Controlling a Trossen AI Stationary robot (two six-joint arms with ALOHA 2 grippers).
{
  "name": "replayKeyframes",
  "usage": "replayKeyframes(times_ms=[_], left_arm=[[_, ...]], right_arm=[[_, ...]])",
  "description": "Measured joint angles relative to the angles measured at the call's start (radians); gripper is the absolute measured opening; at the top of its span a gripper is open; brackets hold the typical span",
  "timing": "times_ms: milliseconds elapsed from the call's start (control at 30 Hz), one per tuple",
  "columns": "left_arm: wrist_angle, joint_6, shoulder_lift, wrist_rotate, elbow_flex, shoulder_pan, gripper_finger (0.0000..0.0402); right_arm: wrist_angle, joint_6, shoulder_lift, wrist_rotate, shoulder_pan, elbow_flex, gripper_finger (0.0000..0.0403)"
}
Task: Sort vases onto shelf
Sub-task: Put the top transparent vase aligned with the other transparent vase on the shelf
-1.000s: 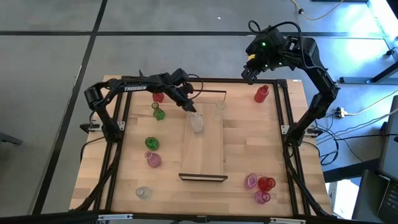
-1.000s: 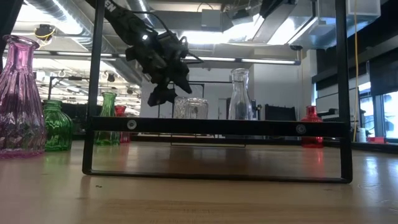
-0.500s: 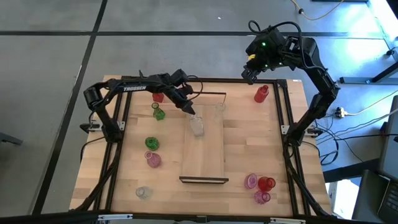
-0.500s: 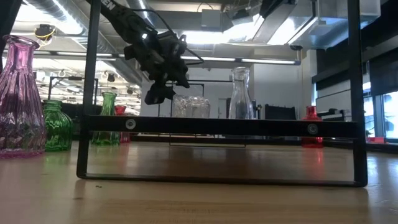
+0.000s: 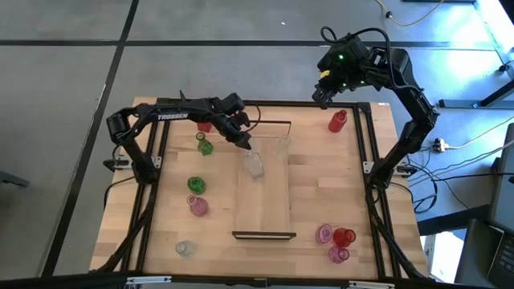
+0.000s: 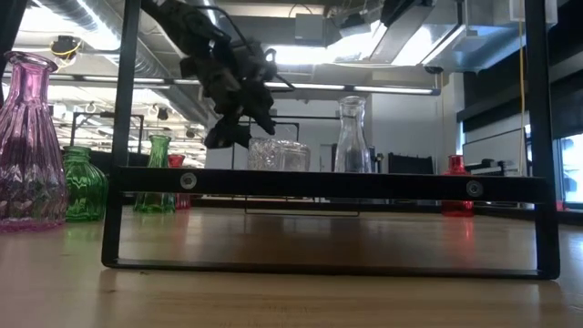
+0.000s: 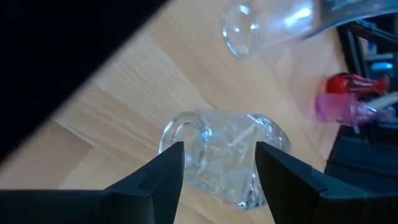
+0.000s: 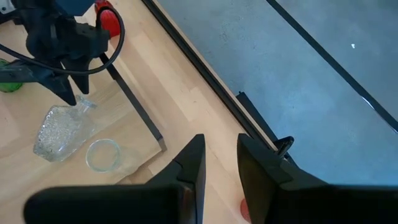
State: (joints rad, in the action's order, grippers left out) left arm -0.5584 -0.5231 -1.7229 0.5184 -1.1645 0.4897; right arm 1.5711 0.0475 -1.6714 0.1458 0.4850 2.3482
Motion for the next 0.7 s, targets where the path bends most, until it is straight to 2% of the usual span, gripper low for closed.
replayKeyframes(times_ms=[133, 367, 533, 700], left_arm=[[0.005, -0.037, 0.0, -0.054, 0.0, -0.02, 0.0191], [-0.063, -0.12, 0.052, -0.337, 0.012, -0.083, 0.0166], [-0.034, -0.112, 0.077, -0.324, 0.009, -0.099, 0.0141], [-0.028, -0.108, 0.077, -0.297, 0.009, -0.102, 0.0138]], right_arm=[[0.0, 0.0, 0.0, 0.0, 0.0, 0.0, 0.0076], [0.0, 0.0, 0.0, -0.001, 0.0, 0.0, 0.0076], [0.0, -0.001, 0.0, -0.001, 0.0, 0.0, 0.0076], [0.0, -0.001, 0.0, -0.001, 0.0, 0.0, 0.0076]])
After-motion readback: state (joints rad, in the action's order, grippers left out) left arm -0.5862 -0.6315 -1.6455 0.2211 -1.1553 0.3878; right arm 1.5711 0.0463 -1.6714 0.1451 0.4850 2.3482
